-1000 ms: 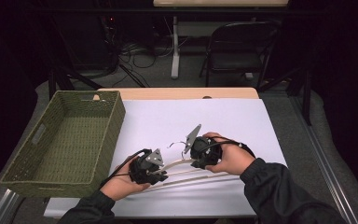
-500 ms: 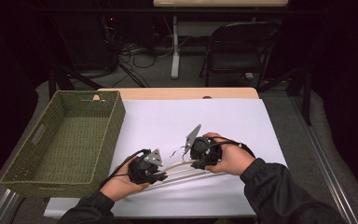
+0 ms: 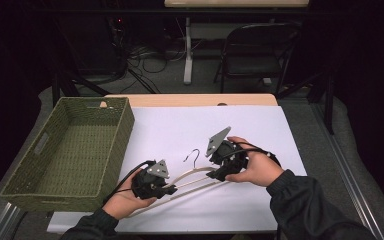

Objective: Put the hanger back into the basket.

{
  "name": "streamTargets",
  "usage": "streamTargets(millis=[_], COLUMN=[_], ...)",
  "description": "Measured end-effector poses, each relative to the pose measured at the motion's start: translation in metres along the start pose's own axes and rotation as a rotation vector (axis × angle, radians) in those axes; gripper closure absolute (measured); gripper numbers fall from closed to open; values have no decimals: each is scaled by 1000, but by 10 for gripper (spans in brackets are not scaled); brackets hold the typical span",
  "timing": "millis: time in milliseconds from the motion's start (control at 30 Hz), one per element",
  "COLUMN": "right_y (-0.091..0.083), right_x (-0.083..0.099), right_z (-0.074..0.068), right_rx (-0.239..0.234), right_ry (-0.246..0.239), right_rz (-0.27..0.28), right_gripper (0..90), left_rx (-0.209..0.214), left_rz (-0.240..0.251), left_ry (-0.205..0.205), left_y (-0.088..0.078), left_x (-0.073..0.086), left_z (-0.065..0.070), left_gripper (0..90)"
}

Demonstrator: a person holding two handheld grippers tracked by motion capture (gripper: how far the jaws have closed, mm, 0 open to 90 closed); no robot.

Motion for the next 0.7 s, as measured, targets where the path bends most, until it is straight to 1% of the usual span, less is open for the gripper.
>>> streamTargets(millis=[100, 167, 300, 333, 367, 433, 467, 500, 533, 567, 600, 633, 667, 700], right_y=[-7, -12, -28, -33, -39, -50, -50, -61, -64, -69, -71, -73, -74, -74], right_x=[6, 10, 19, 20, 23, 28, 28, 33, 35, 37, 38, 40, 41, 43], right_z=[7, 11, 19, 21, 23, 26, 26, 30, 31, 33, 34, 36, 37, 37], right_rx=[14, 23, 55, 62, 77, 97, 97, 118, 122, 129, 136, 141, 151, 146], right_ry=[24, 42, 81, 84, 102, 118, 118, 133, 137, 144, 150, 154, 154, 157], right_rz=[21, 27, 75, 77, 96, 116, 116, 136, 141, 135, 141, 142, 133, 129], right_gripper=[491, 491, 491, 491, 491, 491, 491, 492, 493, 493, 493, 494, 494, 494], left_rx=[-7, -20, -16, -23, -33, -71, -71, -96, -96, -129, -140, -140, -153, -185], left_rz=[33, 59, 120, 134, 144, 154, 154, 169, 169, 186, 196, 196, 203, 214], left_ry=[-13, -28, -66, -80, -84, -89, -89, -98, -98, -103, -108, -108, -110, -108], left_y=[-7, -14, -33, -41, -49, -66, -66, -85, -85, -104, -113, -113, -122, -140], left_x=[2, 2, 5, 6, 7, 9, 9, 10, 10, 11, 12, 12, 12, 14], left_z=[3, 5, 9, 10, 12, 14, 14, 16, 16, 18, 19, 19, 19, 19], left_gripper=[872, 872, 872, 872, 872, 872, 872, 872, 872, 872, 872, 872, 872, 872])
Point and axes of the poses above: each handheld gripper's, and its own axes: y roughly forward along the jaws, x roughly out of its underside, z roughly to its right, the point moved 1 cm from there along y, roughly forward along the jaws, and after that the axes turned 11 degrees about x, right-handed, at the moved point
